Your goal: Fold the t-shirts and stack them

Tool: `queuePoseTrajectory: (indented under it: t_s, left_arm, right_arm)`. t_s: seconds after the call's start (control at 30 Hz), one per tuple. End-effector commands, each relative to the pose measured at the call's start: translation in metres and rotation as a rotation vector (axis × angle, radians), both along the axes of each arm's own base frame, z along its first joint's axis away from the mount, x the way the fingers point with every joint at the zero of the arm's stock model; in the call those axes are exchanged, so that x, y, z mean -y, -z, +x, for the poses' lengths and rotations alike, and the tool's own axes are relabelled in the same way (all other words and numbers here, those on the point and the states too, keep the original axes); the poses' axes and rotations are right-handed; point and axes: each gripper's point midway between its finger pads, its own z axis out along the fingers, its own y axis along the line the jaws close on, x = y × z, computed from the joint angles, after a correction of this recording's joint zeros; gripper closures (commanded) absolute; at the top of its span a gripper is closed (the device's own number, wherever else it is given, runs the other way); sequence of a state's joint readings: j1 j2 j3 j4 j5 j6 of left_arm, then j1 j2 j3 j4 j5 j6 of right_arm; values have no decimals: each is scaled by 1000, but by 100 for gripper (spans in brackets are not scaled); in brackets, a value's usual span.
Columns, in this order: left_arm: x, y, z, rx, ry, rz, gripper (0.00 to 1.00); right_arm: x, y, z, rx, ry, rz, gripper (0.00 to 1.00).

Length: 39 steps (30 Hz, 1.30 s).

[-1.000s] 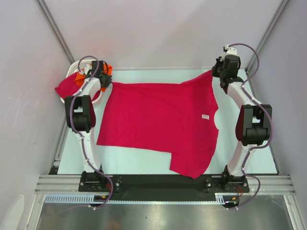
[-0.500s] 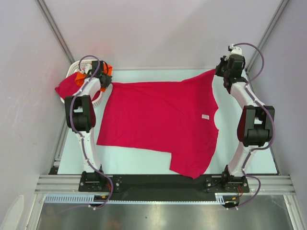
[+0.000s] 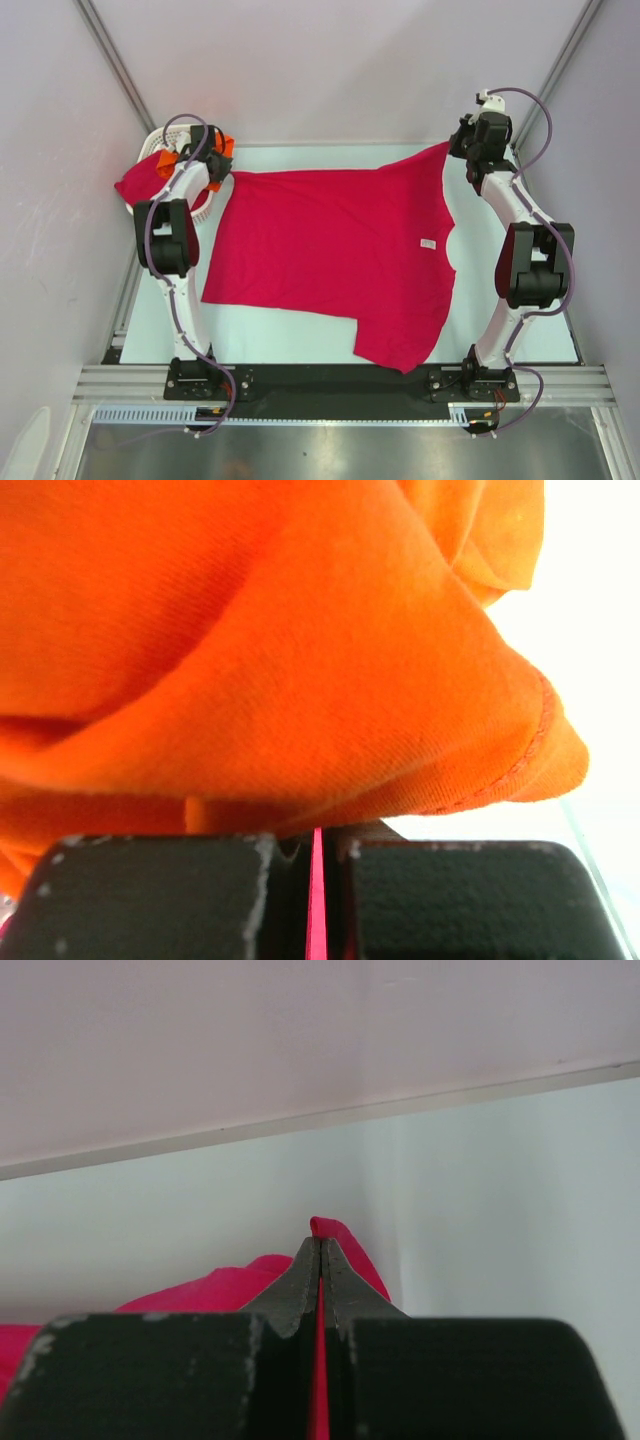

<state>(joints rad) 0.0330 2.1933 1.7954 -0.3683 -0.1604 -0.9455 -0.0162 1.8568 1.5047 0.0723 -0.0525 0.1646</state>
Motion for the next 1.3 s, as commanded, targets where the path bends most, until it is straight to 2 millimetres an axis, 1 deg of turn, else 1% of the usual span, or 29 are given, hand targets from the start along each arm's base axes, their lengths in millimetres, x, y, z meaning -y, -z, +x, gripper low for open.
queuePoseTrajectory:
  t_s: [0.0,0.1,0.27,0.43,0.47,0.63,0.67,0.7,0.83,1.1,1.27]
  left_arm:
    - [-22,-64,6,119,-84,33,100]
    - [-23,-67,7,122,-82,39,100]
    - [-20,-66,6,116,-65,51,100]
    - [-15,-72,7,124,-52,76,100]
    - [-13,-70,7,123,-47,76,100]
    - [-9,-74,11,132,-37,81,100]
    - [-9,-75,11,134,-34,88,100]
    - [-8,-77,12,136,-33,92,100]
    - [-9,-80,13,140,-34,96,100]
    - [-6,-77,11,128,-21,108,100]
    - [-5,-77,10,127,-21,106,100]
  right_arm:
    - [7,-45,-3,107,19,-13,100]
    - [9,-48,-6,111,23,-17,100]
    - [8,-51,-9,117,21,-10,100]
    - [0,-41,-8,92,1,-15,100]
    - [-5,-38,-8,84,-9,-26,100]
    - [-4,-32,-3,62,-8,-37,100]
    - [-3,-34,-1,63,-8,-42,100]
    - [-19,-29,0,54,-37,-49,100]
    - [-25,-27,2,41,-46,-70,100]
    - [-24,-27,1,36,-40,-78,100]
    - [-25,-21,0,24,-38,-75,100]
